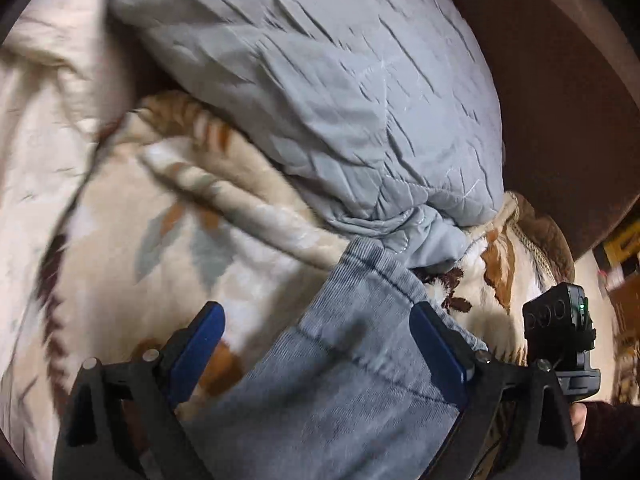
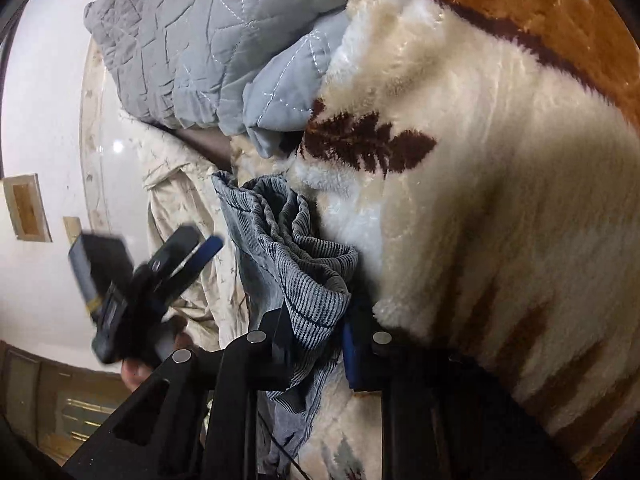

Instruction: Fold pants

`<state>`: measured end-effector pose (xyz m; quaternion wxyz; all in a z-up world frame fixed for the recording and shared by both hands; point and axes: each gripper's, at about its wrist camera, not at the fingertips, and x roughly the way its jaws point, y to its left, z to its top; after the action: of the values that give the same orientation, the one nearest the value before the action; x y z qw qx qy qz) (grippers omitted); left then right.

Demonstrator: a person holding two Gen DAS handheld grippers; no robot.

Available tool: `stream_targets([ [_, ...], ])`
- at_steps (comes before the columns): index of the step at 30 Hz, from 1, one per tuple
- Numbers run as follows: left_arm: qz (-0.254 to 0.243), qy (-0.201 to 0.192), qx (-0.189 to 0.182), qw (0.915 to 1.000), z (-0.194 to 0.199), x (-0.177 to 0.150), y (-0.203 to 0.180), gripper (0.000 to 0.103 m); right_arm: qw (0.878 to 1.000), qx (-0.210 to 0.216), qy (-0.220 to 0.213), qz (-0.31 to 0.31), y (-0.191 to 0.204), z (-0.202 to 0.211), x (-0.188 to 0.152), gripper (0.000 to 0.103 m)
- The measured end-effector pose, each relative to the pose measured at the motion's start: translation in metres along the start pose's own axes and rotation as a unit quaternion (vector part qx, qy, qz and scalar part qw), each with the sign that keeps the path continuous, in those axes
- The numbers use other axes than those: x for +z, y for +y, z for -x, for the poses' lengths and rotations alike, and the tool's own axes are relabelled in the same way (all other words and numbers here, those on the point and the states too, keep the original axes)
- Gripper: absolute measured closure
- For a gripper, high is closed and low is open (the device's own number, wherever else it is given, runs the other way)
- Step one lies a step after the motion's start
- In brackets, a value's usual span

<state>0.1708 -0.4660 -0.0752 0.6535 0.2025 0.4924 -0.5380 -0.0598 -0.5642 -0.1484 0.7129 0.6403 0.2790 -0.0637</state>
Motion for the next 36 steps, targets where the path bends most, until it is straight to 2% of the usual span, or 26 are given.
stream_targets([
  [5, -0.022, 0.028, -0.054, 0.9979, -0.023, 0.002, 0.0, 0.013, 1.0, 0.001, 0.001, -0.003, 0.0, 0.0, -0.002, 0.088],
  [8, -0.044, 0.045, -0.064, 0.9959, -0.038, 0.003, -0.004, 0.014, 1.0, -0.003, -0.003, 0.003, 0.001, 0.0, -0.003, 0.088],
  [12, -0.03, 0.073, -0.097, 0.9922, -0.059, 0.002, 0.002, 0.025, 1.0, -0.004, -0.004, 0.008, 0.004, -0.001, -0.005, 0.088],
  [13, -0.028, 0.068, -0.103, 0.992, -0.06, 0.0, 0.004, 0.026, 1.0, -0.004, -0.003, 0.009, 0.004, -0.002, -0.005, 0.088],
  [14, -0.029, 0.06, -0.11, 0.9917, -0.059, -0.002, 0.004, 0.032, 1.0, -0.004, -0.003, 0.01, 0.004, -0.002, -0.005, 0.088],
  [16, -0.023, 0.054, -0.136, 0.9889, -0.058, -0.003, 0.006, 0.053, 1.0, -0.003, -0.004, 0.01, 0.004, -0.002, -0.005, 0.087],
  [20, -0.032, 0.048, -0.133, 0.9894, -0.058, -0.009, 0.002, 0.066, 1.0, -0.008, -0.009, 0.019, 0.008, -0.004, -0.006, 0.086],
  [24, -0.026, 0.033, -0.132, 0.9903, -0.053, -0.008, 0.0, 0.072, 1.0, 0.001, -0.014, 0.022, 0.012, -0.003, -0.008, 0.086],
  [27, -0.021, 0.004, -0.138, 0.9902, -0.041, -0.009, -0.005, 0.074, 0.999, 0.002, -0.02, 0.039, 0.021, 0.001, -0.01, 0.087],
  [33, -0.014, -0.068, -0.158, 0.985, 0.013, -0.016, 0.0, 0.074, 0.994, 0.019, -0.041, 0.095, 0.054, 0.011, -0.022, 0.087],
  [36, -0.012, -0.102, -0.163, 0.9812, 0.048, -0.025, 0.009, 0.074, 0.988, 0.038, -0.048, 0.141, 0.08, 0.014, -0.037, 0.087],
])
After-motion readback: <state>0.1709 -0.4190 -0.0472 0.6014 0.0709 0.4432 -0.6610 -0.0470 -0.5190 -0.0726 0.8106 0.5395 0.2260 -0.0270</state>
